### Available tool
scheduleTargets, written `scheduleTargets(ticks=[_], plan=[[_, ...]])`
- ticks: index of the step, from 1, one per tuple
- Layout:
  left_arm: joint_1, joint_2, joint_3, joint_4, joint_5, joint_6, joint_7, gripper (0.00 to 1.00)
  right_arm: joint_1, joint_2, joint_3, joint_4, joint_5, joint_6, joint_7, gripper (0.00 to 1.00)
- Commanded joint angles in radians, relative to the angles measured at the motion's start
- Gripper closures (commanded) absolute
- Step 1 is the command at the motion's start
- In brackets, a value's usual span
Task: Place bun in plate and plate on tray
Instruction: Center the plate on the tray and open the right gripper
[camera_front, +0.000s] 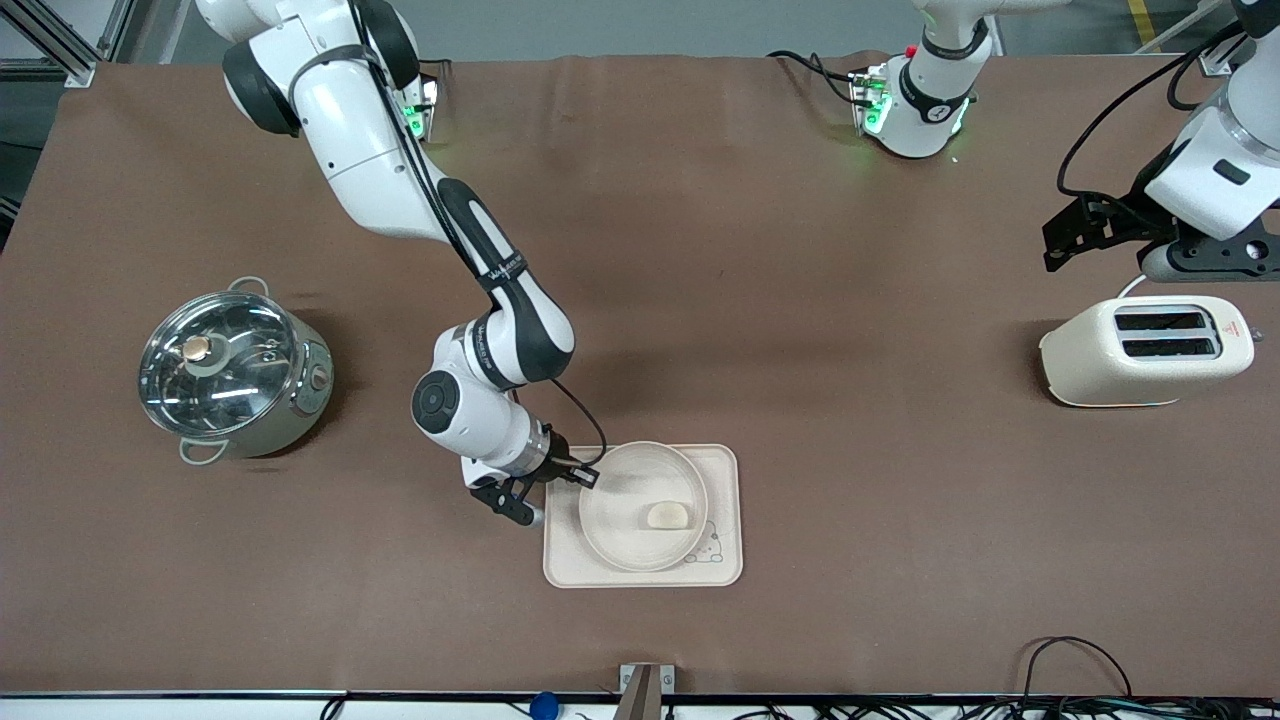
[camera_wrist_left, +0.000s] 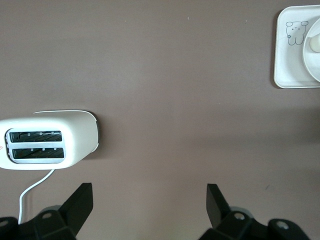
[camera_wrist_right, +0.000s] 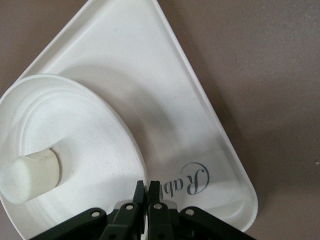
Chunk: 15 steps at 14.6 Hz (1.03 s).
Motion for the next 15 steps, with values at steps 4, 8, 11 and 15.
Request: scheduleTargets(ticks=[4, 8, 11, 15], plan=[[0.004, -0.016, 0.0, -0.013, -0.007, -0.011, 0.02, 0.0, -0.028, 0.013, 0.012, 0.038, -0.001, -0.015, 0.014, 0.99], [0.004, -0.017, 0.0, -0.014, -0.007, -0.011, 0.022, 0.0, -0.026, 0.019, 0.012, 0.046, -0.001, -0.015, 0.016, 0.96], [0.004, -0.016, -0.001, -0.014, -0.01, -0.011, 0.022, 0.0, -0.034, 0.019, 0.012, 0.047, -0.001, -0.015, 0.01, 0.7], [0.001, -0.014, -0.001, -0.014, -0.01, -0.012, 0.02, 0.0, -0.035, 0.016, 0.012, 0.044, -0.003, -0.017, -0.019, 0.29]])
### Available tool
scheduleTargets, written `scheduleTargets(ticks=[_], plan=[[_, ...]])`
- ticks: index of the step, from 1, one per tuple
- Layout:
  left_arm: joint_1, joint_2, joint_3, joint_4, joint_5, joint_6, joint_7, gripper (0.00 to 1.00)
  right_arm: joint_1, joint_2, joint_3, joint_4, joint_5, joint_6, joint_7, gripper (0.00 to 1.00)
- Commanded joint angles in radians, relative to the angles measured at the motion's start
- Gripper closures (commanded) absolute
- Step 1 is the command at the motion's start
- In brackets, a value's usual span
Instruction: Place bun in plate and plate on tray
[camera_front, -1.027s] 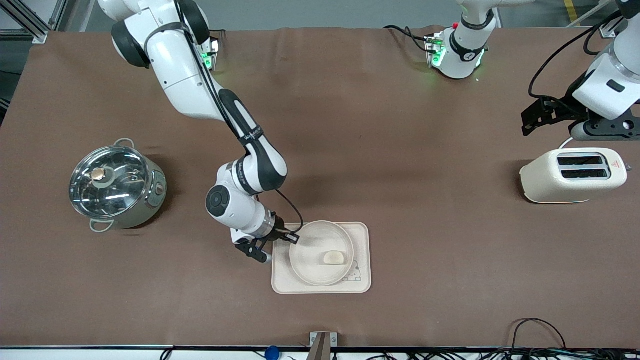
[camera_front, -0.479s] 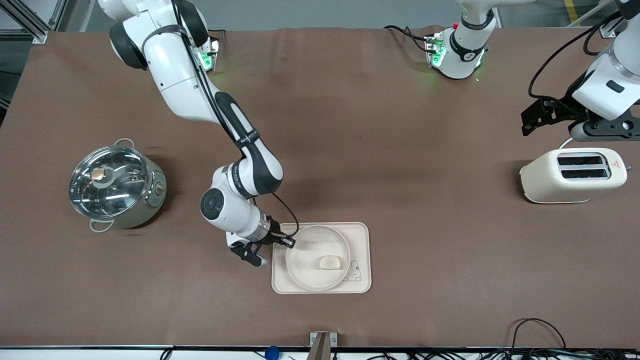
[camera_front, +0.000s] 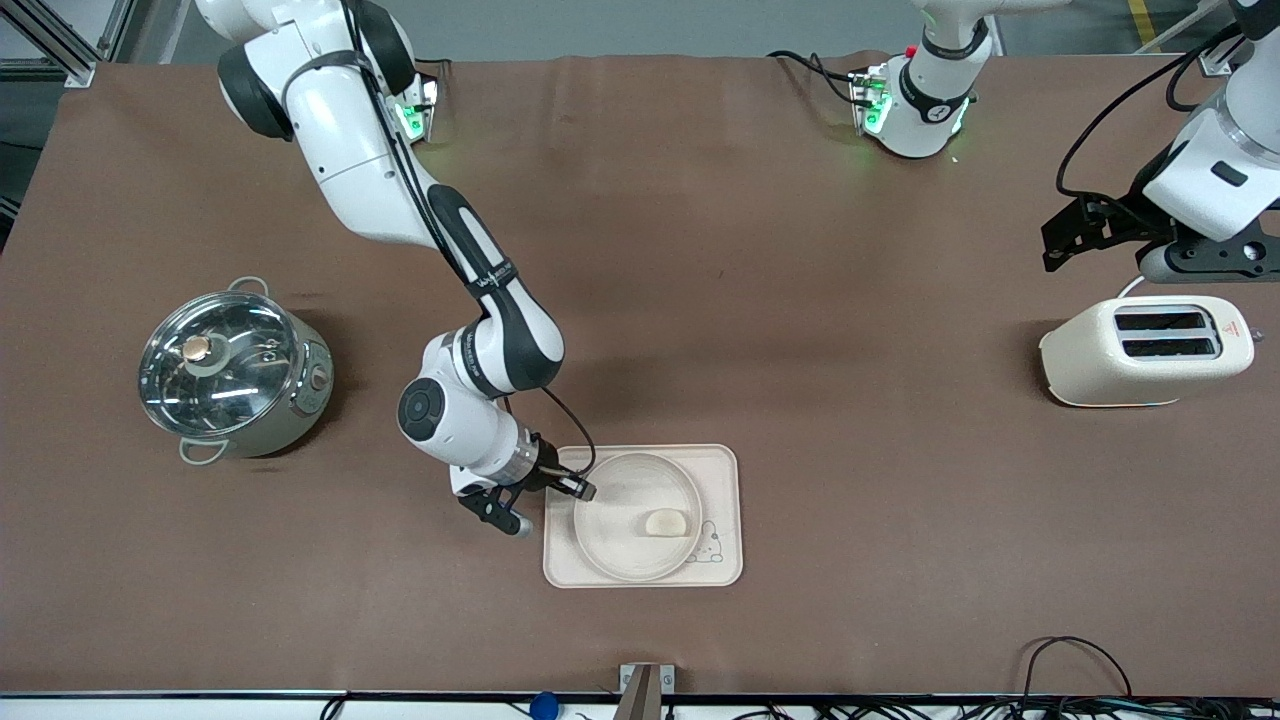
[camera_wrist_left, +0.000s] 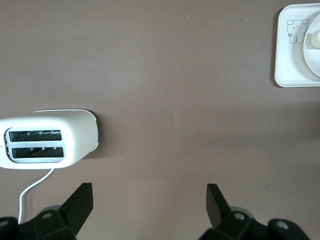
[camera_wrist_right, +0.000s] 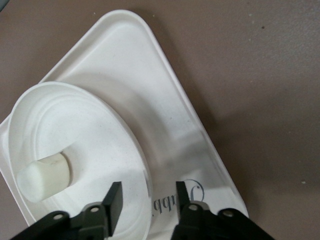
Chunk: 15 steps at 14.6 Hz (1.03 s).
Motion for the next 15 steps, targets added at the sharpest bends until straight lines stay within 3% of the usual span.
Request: scheduleTargets(ticks=[1, 6, 9, 11, 15], plan=[[0.0, -0.016, -0.001, -0.01, -0.01, -0.01, 0.017, 0.0, -0.013, 0.004, 0.012, 0.024, -0.003, -0.018, -0.014, 0.23], [-0.002, -0.016, -0.003, -0.009, -0.015, -0.022, 0.013, 0.0, -0.019, -0.096, 0.007, -0.04, -0.012, -0.121, -0.011, 0.0], [-0.002, -0.013, -0.004, -0.009, -0.019, -0.022, 0.014, 0.0, -0.07, -0.217, 0.006, -0.126, -0.013, -0.216, -0.008, 0.0], [-0.003, -0.011, -0.006, -0.01, -0.019, -0.022, 0.013, 0.0, -0.084, -0.344, -0.049, -0.184, -0.03, -0.313, -0.011, 0.0], [-0.003, -0.01, -0.017, -0.01, -0.021, -0.022, 0.008, 0.0, -0.105, -0.539, -0.103, -0.192, -0.2, -0.543, -0.035, 0.0]])
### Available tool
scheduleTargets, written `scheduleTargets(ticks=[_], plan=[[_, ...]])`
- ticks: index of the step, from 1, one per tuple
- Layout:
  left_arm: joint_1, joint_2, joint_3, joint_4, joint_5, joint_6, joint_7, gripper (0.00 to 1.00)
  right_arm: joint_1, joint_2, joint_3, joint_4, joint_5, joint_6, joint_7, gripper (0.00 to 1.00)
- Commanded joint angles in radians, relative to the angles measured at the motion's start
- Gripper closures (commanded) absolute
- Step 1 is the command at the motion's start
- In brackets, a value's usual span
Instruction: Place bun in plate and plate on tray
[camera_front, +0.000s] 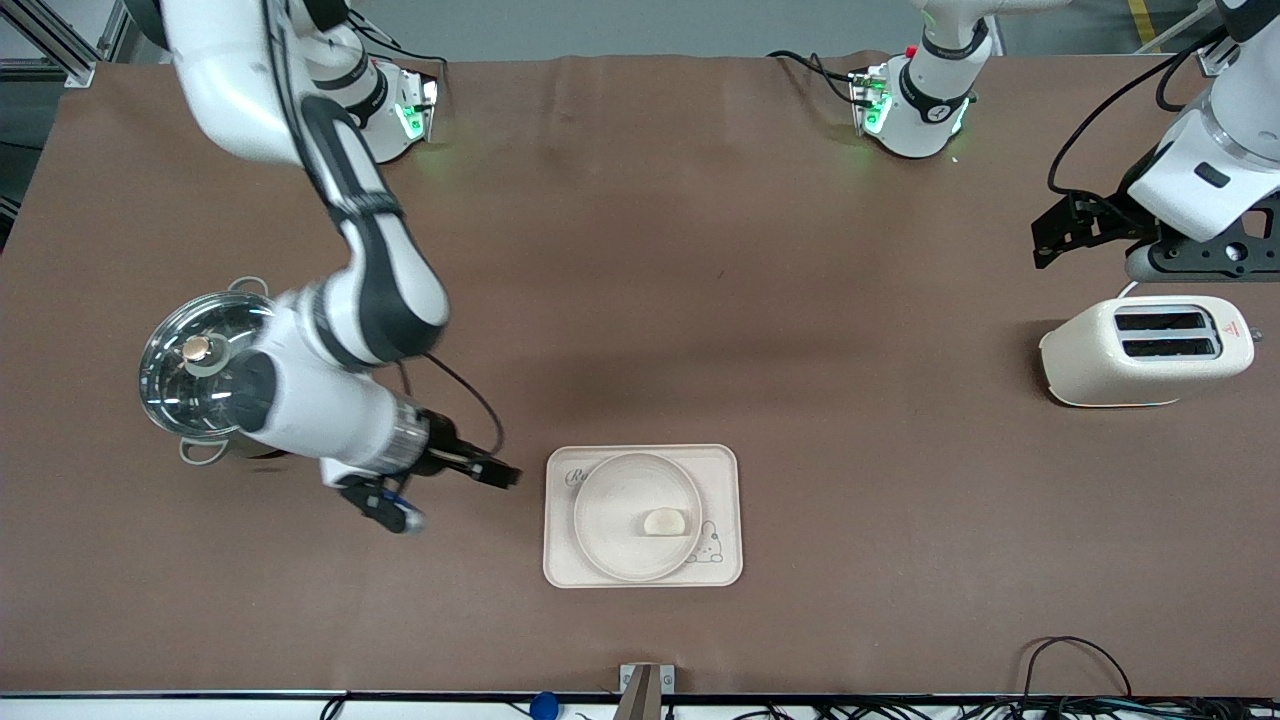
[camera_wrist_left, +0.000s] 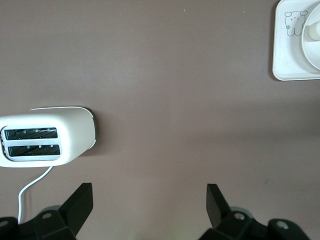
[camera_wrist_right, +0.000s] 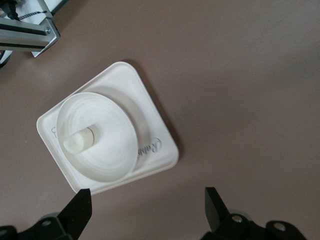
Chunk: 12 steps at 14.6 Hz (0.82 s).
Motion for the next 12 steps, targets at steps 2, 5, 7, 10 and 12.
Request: scheduleTargets(ticks=[2, 5, 7, 10, 12], plan=[[0.001, -0.01, -0.008, -0.005, -0.019, -0.009, 0.006, 0.0, -0.043, -0.197, -0.002, -0.102, -0.133, -0.137, -0.087, 0.0], [0.001, -0.01, -0.015, -0.006, -0.019, -0.009, 0.005, 0.0, -0.097, -0.308, -0.005, -0.136, -0.25, -0.23, -0.205, 0.0], [0.001, -0.011, -0.026, -0.006, -0.019, -0.009, 0.005, 0.0, -0.16, -0.441, -0.005, -0.235, -0.298, -0.271, -0.286, 0.0], [0.003, -0.011, -0.031, -0.006, -0.019, -0.015, 0.005, 0.0, -0.273, -0.63, 0.002, -0.358, -0.364, -0.335, -0.431, 0.0], [0.004, -0.013, -0.029, -0.005, -0.019, -0.015, 0.014, 0.0, -0.338, -0.693, 0.027, -0.356, -0.443, -0.418, -0.5, 0.0]])
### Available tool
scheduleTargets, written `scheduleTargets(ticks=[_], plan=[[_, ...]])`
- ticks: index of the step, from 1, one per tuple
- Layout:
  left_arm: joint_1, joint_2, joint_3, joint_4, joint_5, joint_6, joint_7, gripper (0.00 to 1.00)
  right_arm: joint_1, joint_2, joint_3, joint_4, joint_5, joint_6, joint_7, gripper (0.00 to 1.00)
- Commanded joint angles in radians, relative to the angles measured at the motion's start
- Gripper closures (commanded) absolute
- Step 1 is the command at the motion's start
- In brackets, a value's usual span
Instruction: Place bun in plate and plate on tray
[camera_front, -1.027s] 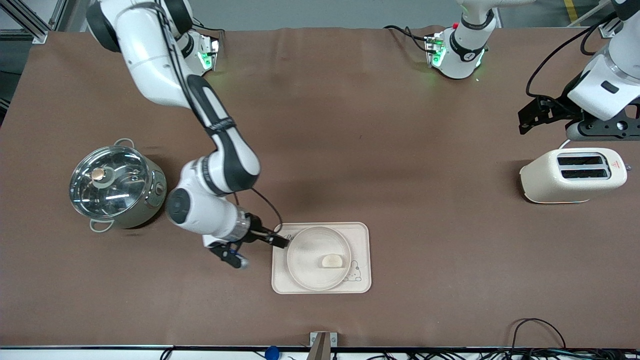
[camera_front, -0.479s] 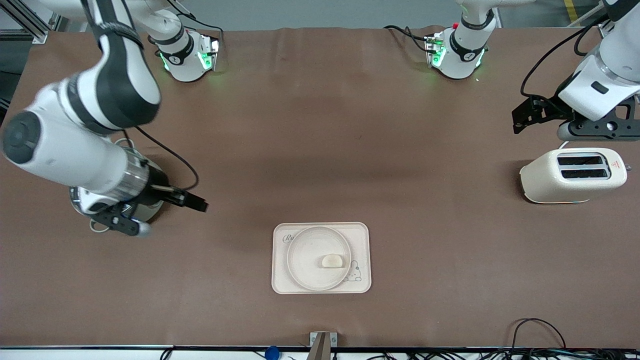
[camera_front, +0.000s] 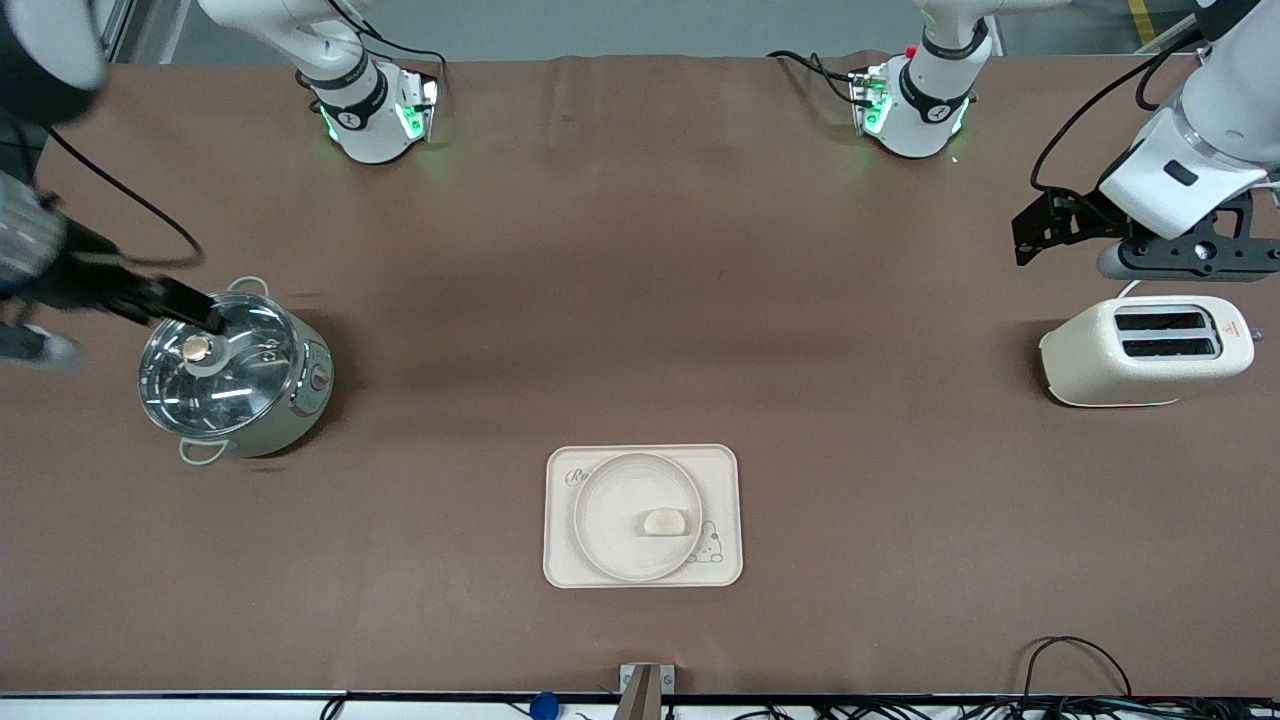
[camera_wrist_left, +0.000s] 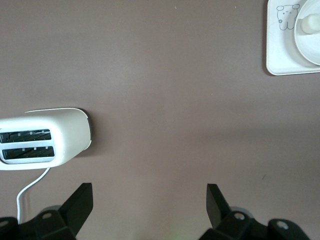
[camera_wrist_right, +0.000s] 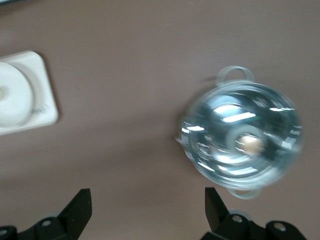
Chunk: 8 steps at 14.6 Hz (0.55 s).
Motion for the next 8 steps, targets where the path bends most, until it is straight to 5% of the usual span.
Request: scheduleTargets(ticks=[1, 3, 8], plan=[[0.005, -0.014, -0.002, -0.002, -0.018, -0.013, 0.02, 0.0, -0.104, -0.145, 0.075, -0.093, -0.083, -0.049, -0.09, 0.0], [0.005, -0.013, -0.002, 0.012, -0.017, -0.013, 0.023, 0.0, -0.193, -0.163, 0.135, -0.089, -0.085, -0.083, -0.116, 0.0], [0.012, -0.01, 0.001, 0.033, -0.018, -0.018, 0.014, 0.0, -0.201, -0.153, 0.125, -0.017, -0.096, -0.081, -0.122, 0.0]])
